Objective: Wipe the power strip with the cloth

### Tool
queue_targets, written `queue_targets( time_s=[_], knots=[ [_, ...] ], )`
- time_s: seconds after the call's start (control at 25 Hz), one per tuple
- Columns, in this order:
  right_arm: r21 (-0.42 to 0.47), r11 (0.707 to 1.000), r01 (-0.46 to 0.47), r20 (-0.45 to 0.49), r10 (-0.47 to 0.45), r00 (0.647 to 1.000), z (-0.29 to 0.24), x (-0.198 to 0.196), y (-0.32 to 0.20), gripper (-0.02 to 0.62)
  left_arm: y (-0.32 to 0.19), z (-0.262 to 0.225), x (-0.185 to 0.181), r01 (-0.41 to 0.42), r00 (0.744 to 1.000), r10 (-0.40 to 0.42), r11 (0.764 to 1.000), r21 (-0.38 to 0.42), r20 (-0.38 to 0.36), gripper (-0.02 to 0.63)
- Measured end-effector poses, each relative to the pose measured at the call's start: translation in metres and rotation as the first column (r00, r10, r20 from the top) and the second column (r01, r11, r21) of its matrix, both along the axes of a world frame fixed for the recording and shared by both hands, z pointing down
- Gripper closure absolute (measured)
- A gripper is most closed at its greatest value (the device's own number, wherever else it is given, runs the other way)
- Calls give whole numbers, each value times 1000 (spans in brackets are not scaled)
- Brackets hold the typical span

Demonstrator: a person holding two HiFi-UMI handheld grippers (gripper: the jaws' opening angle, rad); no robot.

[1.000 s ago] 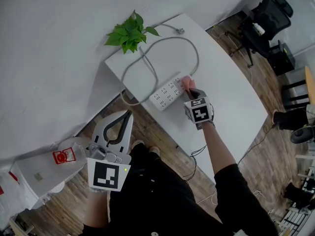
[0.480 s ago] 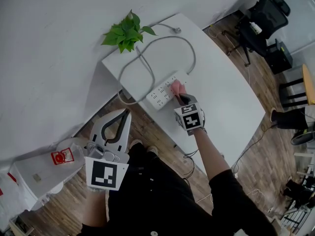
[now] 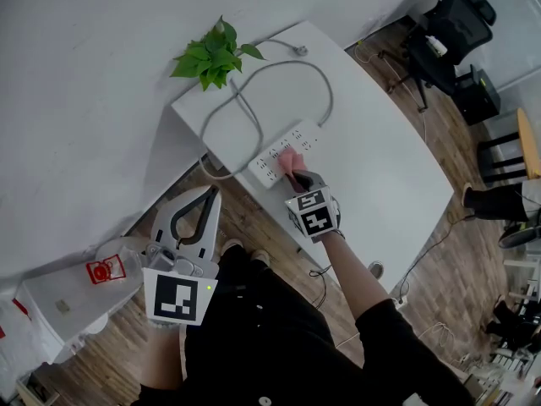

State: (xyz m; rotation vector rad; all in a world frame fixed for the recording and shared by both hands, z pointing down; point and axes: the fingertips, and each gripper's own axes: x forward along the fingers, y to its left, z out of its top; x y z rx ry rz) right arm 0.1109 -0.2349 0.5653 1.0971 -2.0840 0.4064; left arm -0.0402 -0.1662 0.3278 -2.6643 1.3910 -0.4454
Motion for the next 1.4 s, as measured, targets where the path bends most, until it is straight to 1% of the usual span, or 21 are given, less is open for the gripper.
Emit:
queue_targets(
  time_s=[0.12, 0.56, 0.72, 0.92, 1.08, 1.2, 1.4],
  knots=[
    [-7, 1000, 16, 25, -15, 1000, -2, -12, 9, 548, 0, 0, -1, 1, 1000, -1, 1000, -2, -6, 592],
    [-27, 993, 118, 46, -116, 992, 1, -52, 42, 548, 0, 2, -2, -2, 1000, 2, 1000, -5, -10, 592],
    [-35, 989, 145, 43, -143, 989, 3, -61, 49, 548, 1, 1, -1, -1, 1000, 1, 1000, -9, -9, 592],
    [-40, 989, 145, 41, -143, 989, 3, -62, 49, 548, 1, 1, -4, -1, 1000, 1, 1000, -7, -5, 592],
    [-25, 987, 160, 25, -160, 987, -4, -57, 49, 548, 2, 1, -6, -1, 1000, 1, 1000, -7, -6, 592],
    [-16, 991, 135, 46, -134, 990, -17, -51, 51, 548, 2, -1, -5, -7, 1000, 7, 1000, 0, -10, 592],
    [45, 995, 89, 37, -91, 995, -48, -25, 41, 548, 0, -5, -1, -19, 1000, 20, 1000, 9, -17, 592]
  ],
)
